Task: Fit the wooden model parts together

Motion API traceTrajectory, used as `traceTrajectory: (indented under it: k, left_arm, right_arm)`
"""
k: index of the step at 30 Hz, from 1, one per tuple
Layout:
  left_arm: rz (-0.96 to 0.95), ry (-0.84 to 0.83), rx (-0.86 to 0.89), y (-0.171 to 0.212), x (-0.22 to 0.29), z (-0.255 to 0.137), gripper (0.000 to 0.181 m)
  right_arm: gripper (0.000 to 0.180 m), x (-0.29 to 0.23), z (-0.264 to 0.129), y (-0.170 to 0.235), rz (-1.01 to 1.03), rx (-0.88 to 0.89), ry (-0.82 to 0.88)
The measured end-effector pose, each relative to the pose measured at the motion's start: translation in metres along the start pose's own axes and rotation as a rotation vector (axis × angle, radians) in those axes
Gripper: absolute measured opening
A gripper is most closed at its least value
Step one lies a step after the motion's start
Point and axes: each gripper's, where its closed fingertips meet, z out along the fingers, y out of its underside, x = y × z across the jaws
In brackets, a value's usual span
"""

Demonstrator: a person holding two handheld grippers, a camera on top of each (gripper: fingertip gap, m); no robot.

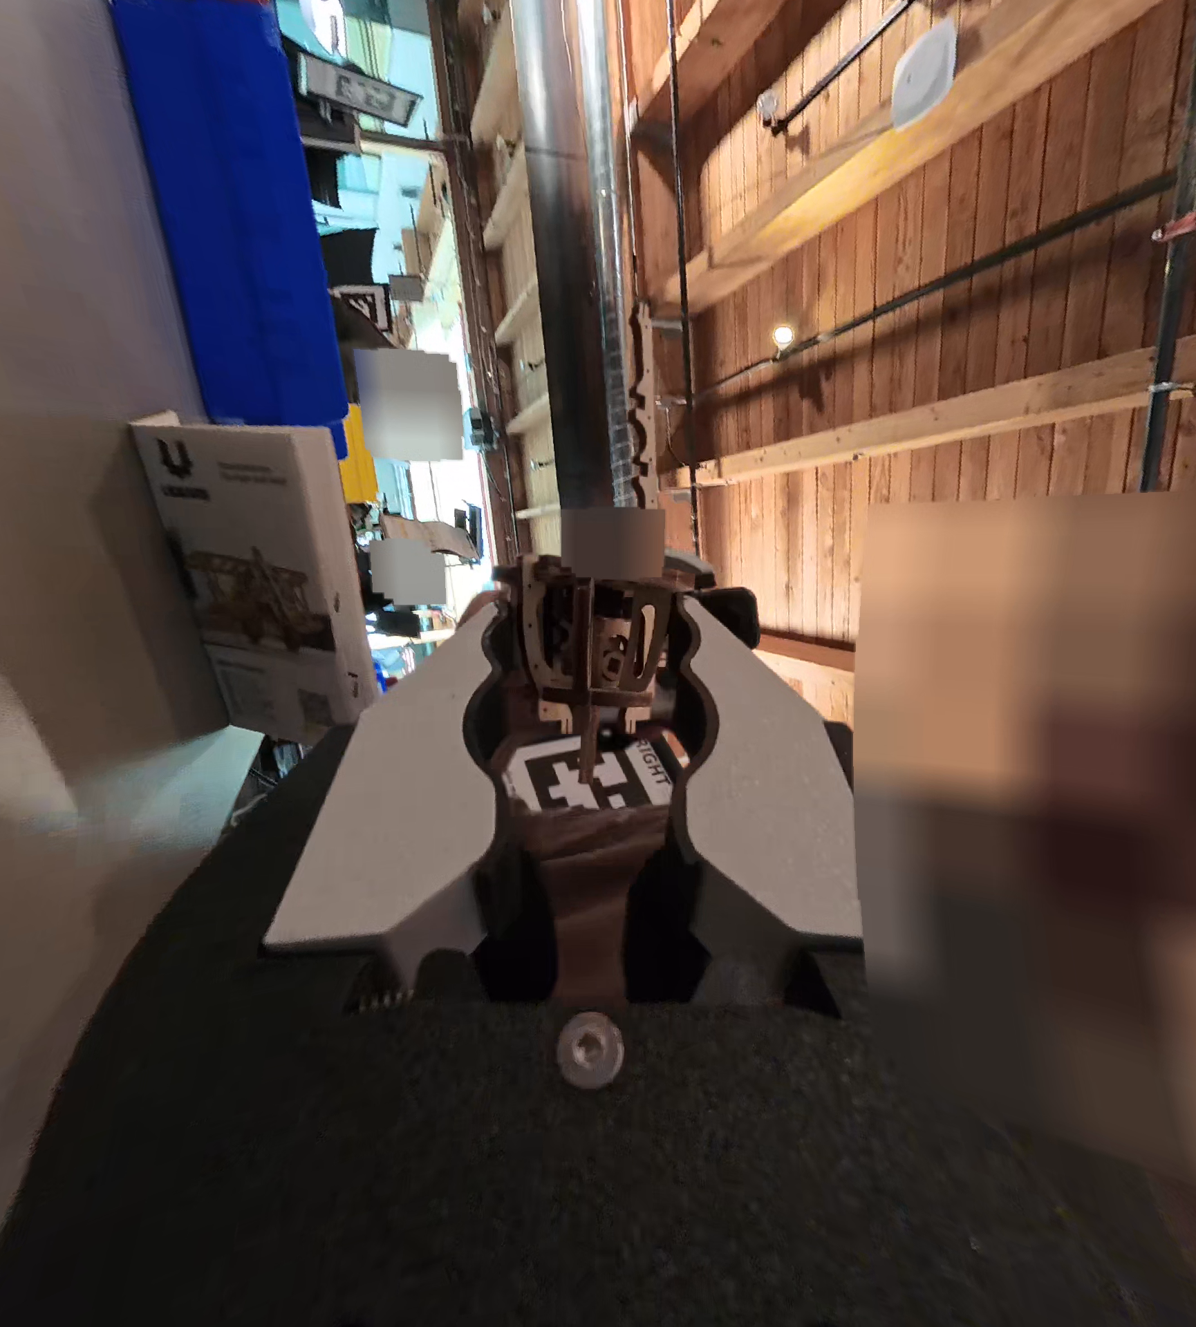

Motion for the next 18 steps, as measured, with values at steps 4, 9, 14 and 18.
traceTrajectory:
  k: [4,9,14,18]
  left_arm:
    - [0.022,-0.024,0.018,0.001,-0.004,-0.003,0.04]
    - [0.032,-0.031,-0.004,0.008,-0.003,-0.001,0.04]
    - [0.02,-0.038,-0.017,0.013,-0.006,0.001,0.04]
    - [0.008,-0.028,-0.034,0.02,-0.006,0.007,0.04]
  right_arm:
    - [0.055,0.003,0.019,0.023,0.004,-0.072,0.116]
    - [0.045,0.001,0.026,0.026,-0.096,-0.09,0.114]
    - [0.039,0.001,0.028,0.03,-0.184,-0.112,0.124]
    - [0.035,0.0,0.029,0.039,-0.206,-0.157,0.118]
